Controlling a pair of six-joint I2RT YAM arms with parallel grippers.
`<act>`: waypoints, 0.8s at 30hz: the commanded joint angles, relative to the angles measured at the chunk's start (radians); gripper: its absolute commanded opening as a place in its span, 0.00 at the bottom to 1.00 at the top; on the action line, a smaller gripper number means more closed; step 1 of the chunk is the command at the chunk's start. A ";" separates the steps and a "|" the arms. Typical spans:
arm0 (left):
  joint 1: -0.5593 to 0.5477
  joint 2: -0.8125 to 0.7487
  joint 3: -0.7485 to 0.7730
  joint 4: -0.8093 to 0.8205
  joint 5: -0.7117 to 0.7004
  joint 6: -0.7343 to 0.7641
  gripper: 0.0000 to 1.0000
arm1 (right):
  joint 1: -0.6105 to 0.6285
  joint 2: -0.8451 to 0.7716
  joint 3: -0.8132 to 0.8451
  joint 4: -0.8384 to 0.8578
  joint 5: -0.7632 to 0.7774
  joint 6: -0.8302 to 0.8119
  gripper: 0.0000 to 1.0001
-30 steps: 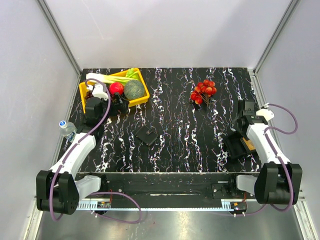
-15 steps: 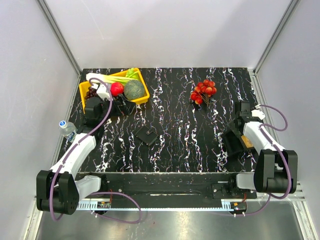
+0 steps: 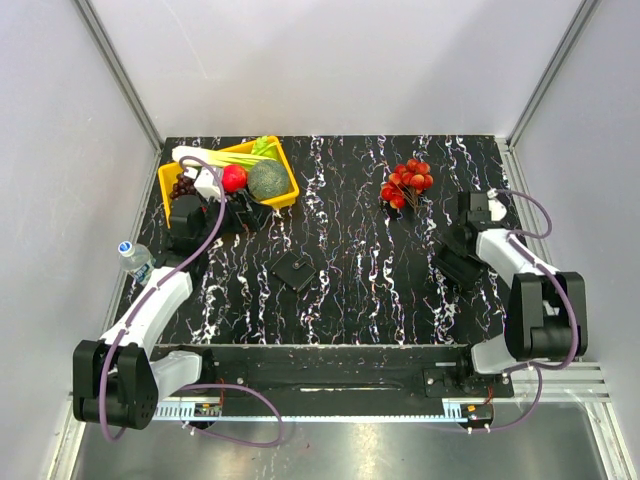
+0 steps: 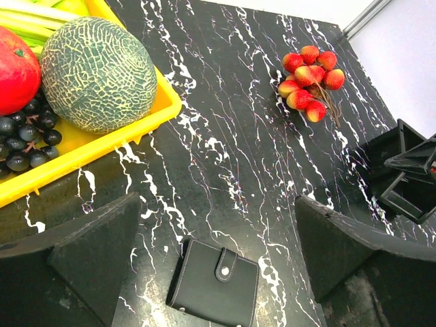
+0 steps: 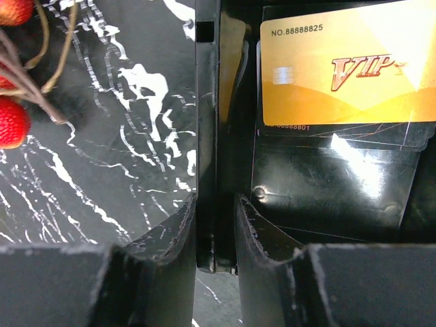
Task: Put the credit cards into the card holder
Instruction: Move the storage box to the center of the board.
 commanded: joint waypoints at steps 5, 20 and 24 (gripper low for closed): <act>-0.075 -0.002 0.011 -0.019 -0.107 -0.008 0.99 | 0.087 0.079 0.084 0.070 -0.040 0.091 0.32; -0.276 -0.011 -0.081 -0.023 -0.339 -0.090 0.99 | 0.227 0.137 0.109 0.105 0.045 0.498 0.34; -0.320 -0.011 -0.129 0.007 -0.351 -0.100 0.99 | 0.245 0.139 0.117 0.131 0.017 0.464 0.37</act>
